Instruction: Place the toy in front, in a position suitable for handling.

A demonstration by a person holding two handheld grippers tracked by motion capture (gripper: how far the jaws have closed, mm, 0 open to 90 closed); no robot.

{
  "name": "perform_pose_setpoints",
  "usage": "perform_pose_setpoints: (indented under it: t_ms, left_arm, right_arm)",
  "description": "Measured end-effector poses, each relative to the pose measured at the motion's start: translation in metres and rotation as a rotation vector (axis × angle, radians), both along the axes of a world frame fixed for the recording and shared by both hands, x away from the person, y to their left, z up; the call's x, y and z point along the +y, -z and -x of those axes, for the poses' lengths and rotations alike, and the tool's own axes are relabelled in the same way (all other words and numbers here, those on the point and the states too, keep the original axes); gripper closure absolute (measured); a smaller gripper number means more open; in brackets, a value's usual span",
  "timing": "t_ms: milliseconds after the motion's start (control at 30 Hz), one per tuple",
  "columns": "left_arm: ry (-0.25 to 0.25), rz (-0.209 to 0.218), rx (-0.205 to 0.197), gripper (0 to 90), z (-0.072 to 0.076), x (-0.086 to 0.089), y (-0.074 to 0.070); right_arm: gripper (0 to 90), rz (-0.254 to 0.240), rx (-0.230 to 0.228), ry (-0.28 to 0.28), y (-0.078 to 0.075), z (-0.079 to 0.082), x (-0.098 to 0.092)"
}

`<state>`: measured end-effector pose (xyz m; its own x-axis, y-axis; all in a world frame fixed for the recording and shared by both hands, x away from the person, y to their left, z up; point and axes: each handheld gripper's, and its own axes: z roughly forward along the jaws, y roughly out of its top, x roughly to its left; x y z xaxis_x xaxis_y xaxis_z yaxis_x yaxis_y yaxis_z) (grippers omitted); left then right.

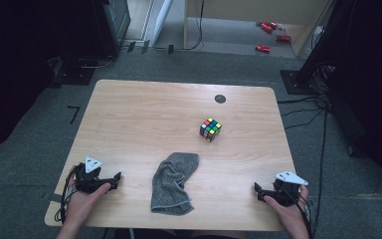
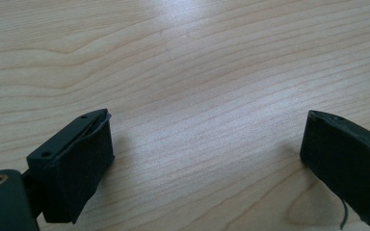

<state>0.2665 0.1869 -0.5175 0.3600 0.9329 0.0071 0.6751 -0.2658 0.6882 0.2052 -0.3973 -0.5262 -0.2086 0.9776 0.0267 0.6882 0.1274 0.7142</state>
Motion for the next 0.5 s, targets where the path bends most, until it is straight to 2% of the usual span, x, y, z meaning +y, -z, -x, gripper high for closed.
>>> perform_pose_setpoints:
  t_ms: [167, 200, 300, 400, 433, 500]
  left_arm:
    - [-0.006, 0.011, -0.001, 4.9, -0.001, 0.001, -0.001]
    - [-0.008, 0.016, -0.013, 4.9, 0.0, 0.001, -0.002]
    - [0.003, 0.051, -0.025, 4.9, 0.001, -0.004, -0.006]
    - [0.019, 0.073, -0.029, 4.9, 0.001, -0.01, -0.009]
    - [0.04, 0.077, -0.034, 4.9, 0.002, -0.016, -0.012]
    - [0.083, 0.097, -0.043, 4.9, 0.004, -0.028, -0.017]
  right_arm:
    - [1.8, -0.001, 0.001, 0.004, 0.0, 0.0, 0.0]
    - [2.3, 0.001, 0.004, 0.006, -0.001, -0.001, 0.001]
    - [4.0, 0.018, -0.003, 0.009, -0.002, -0.002, 0.002]
    - [4.0, -0.003, -0.005, 0.015, -0.004, -0.004, 0.002]
    - [4.2, -0.026, -0.011, 0.023, -0.006, -0.005, 0.003]
    - [4.3, -0.023, -0.013, 0.024, -0.007, -0.006, 0.004]
